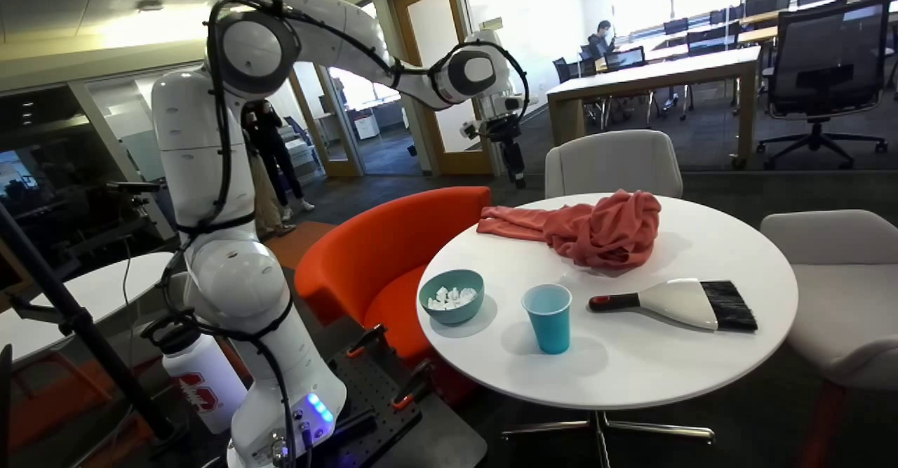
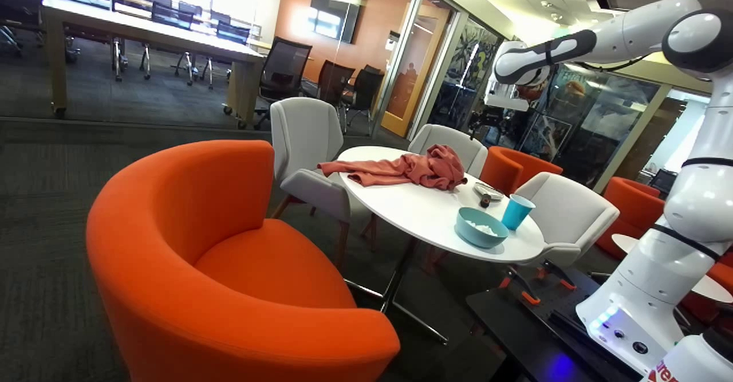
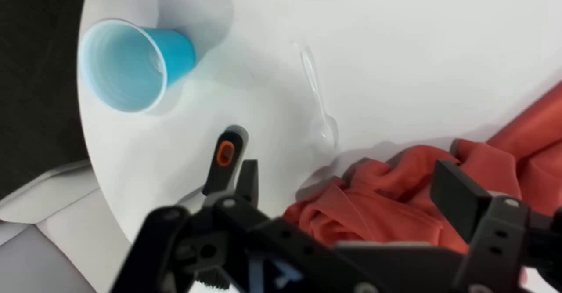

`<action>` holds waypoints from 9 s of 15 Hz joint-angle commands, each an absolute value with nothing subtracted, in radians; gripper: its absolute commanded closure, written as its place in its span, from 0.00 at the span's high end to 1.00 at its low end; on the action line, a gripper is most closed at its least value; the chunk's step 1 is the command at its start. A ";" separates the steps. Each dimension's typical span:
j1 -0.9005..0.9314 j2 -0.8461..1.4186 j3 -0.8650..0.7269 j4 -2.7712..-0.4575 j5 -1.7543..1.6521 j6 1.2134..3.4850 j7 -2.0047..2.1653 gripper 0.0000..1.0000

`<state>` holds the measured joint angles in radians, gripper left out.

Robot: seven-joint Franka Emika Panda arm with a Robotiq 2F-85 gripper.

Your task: Shift the garment to the left then use the spoon to stir the contents of the bowl

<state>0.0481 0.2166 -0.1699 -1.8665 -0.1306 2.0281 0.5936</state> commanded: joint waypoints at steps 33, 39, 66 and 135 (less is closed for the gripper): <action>-0.075 0.276 -0.157 -2.206 -0.042 2.508 0.539 1.00; -0.075 0.336 -0.151 -2.264 0.034 2.646 0.443 1.00; 0.030 0.533 -0.236 -2.235 0.004 2.929 0.395 1.00; -0.217 0.435 -0.191 -2.050 0.722 1.358 0.121 0.05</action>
